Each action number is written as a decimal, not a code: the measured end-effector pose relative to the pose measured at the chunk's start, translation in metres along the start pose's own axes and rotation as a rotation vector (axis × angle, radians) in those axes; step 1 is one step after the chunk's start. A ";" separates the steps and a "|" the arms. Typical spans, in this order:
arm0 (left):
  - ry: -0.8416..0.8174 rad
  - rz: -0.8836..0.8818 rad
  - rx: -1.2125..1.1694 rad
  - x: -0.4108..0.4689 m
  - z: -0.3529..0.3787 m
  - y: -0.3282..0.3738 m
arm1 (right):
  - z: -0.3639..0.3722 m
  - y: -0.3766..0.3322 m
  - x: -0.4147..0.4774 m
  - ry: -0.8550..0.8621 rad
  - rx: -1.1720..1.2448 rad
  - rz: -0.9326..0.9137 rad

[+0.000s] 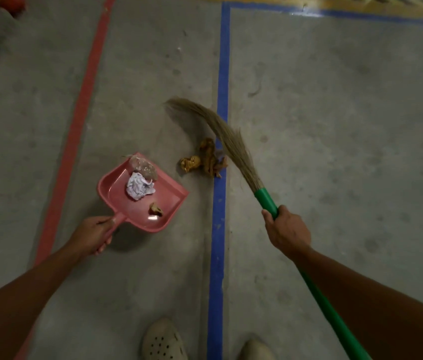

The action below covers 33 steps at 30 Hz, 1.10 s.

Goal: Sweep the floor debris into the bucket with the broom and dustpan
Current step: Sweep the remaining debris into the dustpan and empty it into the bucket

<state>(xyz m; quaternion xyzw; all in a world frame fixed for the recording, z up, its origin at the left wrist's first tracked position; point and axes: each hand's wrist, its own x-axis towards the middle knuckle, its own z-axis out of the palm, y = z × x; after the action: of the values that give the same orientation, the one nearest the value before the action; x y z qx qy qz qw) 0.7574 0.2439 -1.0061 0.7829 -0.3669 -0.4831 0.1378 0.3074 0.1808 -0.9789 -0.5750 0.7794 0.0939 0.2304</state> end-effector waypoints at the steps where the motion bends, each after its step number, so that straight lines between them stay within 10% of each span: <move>1: 0.003 -0.006 0.005 -0.003 0.003 -0.001 | 0.005 0.002 -0.003 0.010 0.013 0.013; 33: -0.079 -0.035 0.107 0.115 0.087 0.063 | 0.084 0.043 0.005 0.006 -0.188 -0.181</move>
<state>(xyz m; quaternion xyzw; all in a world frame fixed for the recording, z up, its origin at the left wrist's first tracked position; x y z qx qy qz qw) 0.6854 0.1304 -1.0886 0.7757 -0.3835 -0.4958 0.0729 0.2867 0.2254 -1.0599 -0.6624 0.7127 0.1438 0.1806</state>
